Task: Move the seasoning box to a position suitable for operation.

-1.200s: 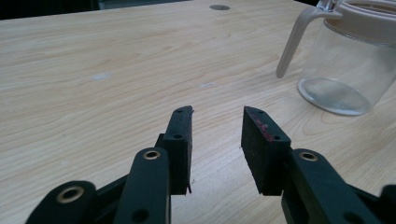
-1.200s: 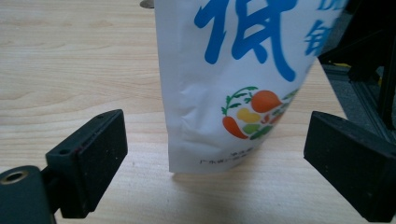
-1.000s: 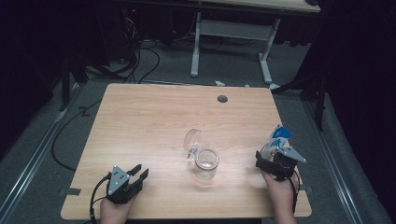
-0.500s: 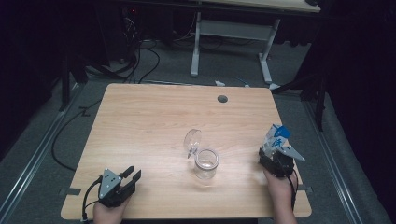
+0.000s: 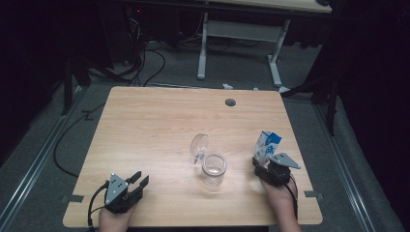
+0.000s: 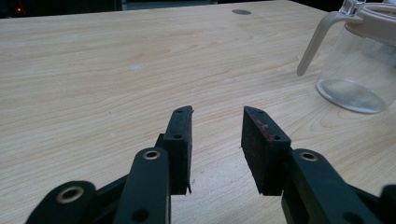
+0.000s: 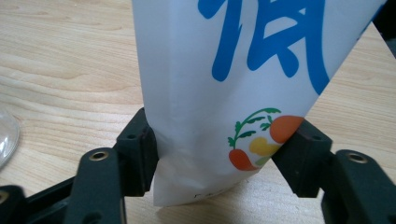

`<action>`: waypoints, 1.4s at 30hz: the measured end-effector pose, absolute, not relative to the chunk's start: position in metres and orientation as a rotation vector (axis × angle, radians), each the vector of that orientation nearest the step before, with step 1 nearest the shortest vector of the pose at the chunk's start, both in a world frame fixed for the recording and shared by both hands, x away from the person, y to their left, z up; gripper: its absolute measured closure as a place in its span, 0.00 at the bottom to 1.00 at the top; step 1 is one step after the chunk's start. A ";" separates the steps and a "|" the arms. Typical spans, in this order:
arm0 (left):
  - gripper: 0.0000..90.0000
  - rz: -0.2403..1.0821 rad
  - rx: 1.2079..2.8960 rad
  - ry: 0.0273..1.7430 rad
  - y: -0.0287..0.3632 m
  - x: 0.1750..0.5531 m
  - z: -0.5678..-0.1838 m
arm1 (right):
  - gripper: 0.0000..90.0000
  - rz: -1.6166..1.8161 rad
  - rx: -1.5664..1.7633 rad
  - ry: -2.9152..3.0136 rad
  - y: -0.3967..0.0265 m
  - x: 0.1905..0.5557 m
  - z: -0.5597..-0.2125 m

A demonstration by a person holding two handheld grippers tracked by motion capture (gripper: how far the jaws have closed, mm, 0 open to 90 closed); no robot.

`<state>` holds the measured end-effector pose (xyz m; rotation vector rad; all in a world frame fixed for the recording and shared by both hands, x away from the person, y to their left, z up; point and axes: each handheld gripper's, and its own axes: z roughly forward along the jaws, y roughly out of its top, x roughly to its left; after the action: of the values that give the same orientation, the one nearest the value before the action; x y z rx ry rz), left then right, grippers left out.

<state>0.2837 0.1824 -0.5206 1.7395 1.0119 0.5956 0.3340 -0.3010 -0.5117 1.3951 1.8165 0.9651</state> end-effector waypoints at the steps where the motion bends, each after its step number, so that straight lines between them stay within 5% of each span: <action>1: 0.71 0.593 1.741 1.009 0.182 0.284 -0.521 | 0.41 0.964 1.395 1.820 -0.302 0.333 -0.512; 14: 0.71 0.558 1.757 0.965 0.166 0.296 -0.521 | 0.40 0.958 1.402 1.808 -0.304 0.319 -0.510; 42: 0.71 0.538 1.767 0.937 0.156 0.302 -0.520 | 0.59 0.964 1.363 1.754 -0.300 0.303 -0.500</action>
<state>0.3021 0.1561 -0.5204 1.7666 0.9370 0.5380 0.3029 -0.3005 -0.4998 1.3628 1.7541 0.9637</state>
